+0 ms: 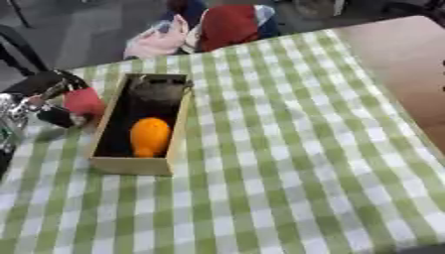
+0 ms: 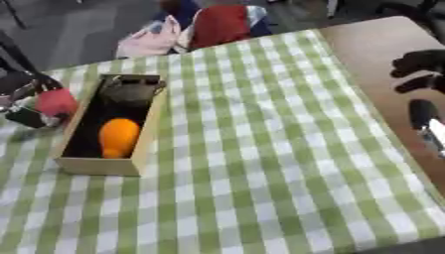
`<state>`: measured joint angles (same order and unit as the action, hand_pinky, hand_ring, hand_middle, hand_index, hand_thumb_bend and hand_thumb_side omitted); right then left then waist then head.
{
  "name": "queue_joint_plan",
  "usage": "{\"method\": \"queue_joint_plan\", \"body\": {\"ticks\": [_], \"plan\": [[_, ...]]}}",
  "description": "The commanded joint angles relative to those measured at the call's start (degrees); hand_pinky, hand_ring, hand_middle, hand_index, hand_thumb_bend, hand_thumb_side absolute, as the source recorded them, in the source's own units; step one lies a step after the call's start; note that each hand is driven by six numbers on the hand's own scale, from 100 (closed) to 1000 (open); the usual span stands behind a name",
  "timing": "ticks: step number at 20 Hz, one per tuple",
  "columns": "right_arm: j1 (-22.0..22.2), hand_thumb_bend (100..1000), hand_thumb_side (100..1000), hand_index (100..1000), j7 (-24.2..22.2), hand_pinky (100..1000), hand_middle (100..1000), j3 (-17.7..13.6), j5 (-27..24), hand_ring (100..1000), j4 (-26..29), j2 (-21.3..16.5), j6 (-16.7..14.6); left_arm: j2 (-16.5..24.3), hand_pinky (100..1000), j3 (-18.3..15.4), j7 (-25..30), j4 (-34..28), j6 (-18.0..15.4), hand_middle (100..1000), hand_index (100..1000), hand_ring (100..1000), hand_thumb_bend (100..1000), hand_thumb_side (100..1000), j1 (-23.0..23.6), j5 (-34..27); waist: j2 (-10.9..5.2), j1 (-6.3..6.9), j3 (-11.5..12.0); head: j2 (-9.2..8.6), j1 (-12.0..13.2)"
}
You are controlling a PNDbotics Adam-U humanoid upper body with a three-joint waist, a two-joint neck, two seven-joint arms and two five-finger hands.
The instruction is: Pick up objects on the table and place them in the box.
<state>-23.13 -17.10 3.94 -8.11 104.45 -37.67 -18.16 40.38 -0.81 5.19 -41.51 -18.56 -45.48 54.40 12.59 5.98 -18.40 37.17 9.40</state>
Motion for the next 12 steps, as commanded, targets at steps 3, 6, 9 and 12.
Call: {"method": "queue_joint_plan", "body": {"ticks": [3, 6, 9, 12], "plan": [[-0.2, 100, 330, 876, -0.1, 718, 715, -0.5, -0.1, 885, 0.3, -1.0, -0.2, 3.8, 617, 0.2, 0.4, -3.4, -1.4, 531, 653, 545, 237, 100, -0.4, -2.1, -1.87, -0.80, 0.9, 0.12, -0.4], [0.2, 100, 328, 876, 0.0, 718, 715, -0.6, -0.3, 885, 0.1, -1.0, -0.1, 4.5, 617, 0.7, 1.6, -7.7, -2.3, 527, 654, 542, 238, 100, -0.2, -4.4, -2.50, -0.99, 1.6, 0.26, -0.7], [0.5, 100, 325, 876, 0.0, 718, 715, -0.7, -0.5, 885, -0.1, -1.0, -0.1, 5.2, 615, 1.3, 2.8, -12.6, -2.6, 521, 651, 537, 236, 100, 0.2, -7.0, -3.05, -1.07, 2.1, 0.34, -0.8], [0.7, 100, 323, 876, 0.0, 719, 715, -0.7, -0.7, 885, -0.1, -1.0, -0.1, 5.6, 613, 2.6, 4.7, -17.5, -3.5, 518, 649, 533, 228, 100, 0.8, -10.3, -3.49, -1.16, 2.5, 0.32, -0.9]]}}
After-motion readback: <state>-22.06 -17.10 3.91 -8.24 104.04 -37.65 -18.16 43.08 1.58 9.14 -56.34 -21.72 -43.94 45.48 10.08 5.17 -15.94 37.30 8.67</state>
